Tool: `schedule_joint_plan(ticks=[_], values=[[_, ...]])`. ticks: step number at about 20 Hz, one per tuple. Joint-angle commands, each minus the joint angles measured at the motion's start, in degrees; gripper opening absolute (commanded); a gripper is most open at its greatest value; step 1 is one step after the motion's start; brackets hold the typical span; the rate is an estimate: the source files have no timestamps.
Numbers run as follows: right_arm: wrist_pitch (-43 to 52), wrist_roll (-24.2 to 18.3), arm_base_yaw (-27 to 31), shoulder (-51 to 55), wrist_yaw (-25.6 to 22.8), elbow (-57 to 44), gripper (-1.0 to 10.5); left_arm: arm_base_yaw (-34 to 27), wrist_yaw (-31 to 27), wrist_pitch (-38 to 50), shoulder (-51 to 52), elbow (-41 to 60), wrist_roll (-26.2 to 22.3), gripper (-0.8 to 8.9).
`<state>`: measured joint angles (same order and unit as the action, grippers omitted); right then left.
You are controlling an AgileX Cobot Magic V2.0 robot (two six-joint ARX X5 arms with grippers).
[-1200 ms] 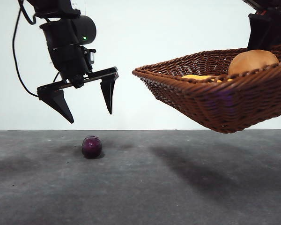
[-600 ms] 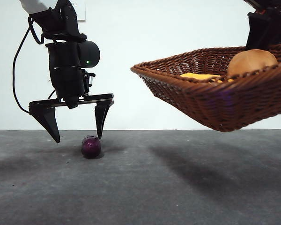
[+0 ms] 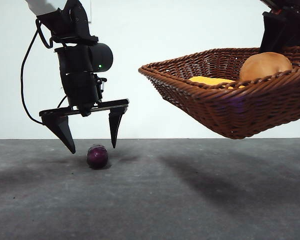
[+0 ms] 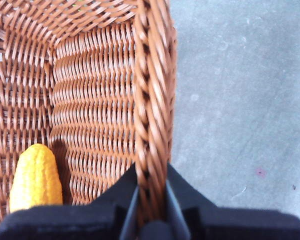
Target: Help me put the vegetables on the table into the basket
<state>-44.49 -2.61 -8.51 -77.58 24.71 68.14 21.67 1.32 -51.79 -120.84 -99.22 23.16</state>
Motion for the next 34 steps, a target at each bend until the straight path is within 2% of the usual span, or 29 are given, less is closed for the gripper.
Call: schedule_joint_plan(ticks=[1,6,7,9,10,12,16,22,23,26,29,30,32,34], values=[[0.8,-0.1,0.0,0.2,0.9,0.1,-0.1,0.4,0.2,-0.6,-1.9,0.2,0.7,4.38],[0.8,-0.4,0.0,0.2,0.9,0.1,-0.1,1.4,0.4,-1.2,-3.9,0.2,0.8,4.3],[0.9,-0.5,0.0,0.2,0.9,0.1,-0.1,1.6,0.4,-1.0,-3.9,0.2,0.8,3.46],[0.9,-0.5,0.0,0.2,0.9,0.1,-0.1,1.7,2.1,-0.6,-3.9,0.2,0.5,0.94],[0.8,-0.5,0.0,0.2,0.9,0.1,-0.1,1.7,2.8,-0.7,-3.9,0.2,0.5,-0.01],[0.7,-0.5,0.0,0.2,0.9,0.1,-0.1,1.7,3.2,-0.7,-3.9,0.2,0.4,-0.08],[-0.7,-0.5,0.0,0.2,0.8,0.1,-0.1,1.4,3.2,-1.3,-1.0,0.2,-7.8,-0.08],[-1.6,0.9,-0.2,0.0,0.9,0.1,-0.1,-0.9,3.2,-1.6,19.3,0.2,-26.3,-0.08],[-2.3,0.9,-0.2,-0.2,0.8,0.0,-0.1,-1.2,3.8,-2.7,22.9,0.2,-27.8,-0.08],[-1.7,2.7,-1.4,-1.3,0.5,0.0,-0.1,-1.0,14.0,-5.3,31.8,0.2,-27.5,-0.08],[1.0,5.6,-4.3,-3.0,-1.4,0.0,-0.1,3.4,20.8,-8.5,36.2,0.3,-25.8,-0.08],[1.6,5.6,-5.2,-3.7,-1.4,0.0,-0.1,5.4,21.2,-10.5,36.6,0.4,-27.9,-0.08],[1.5,5.6,-7.2,-4.8,-1.4,0.0,-0.1,10.4,19.5,-13.4,37.0,2.8,-35.6,-0.08],[1.1,5.3,-8.7,-5.0,-1.4,0.0,-0.1,15.3,12.9,-14.7,36.8,6.7,-46.6,-0.08]])
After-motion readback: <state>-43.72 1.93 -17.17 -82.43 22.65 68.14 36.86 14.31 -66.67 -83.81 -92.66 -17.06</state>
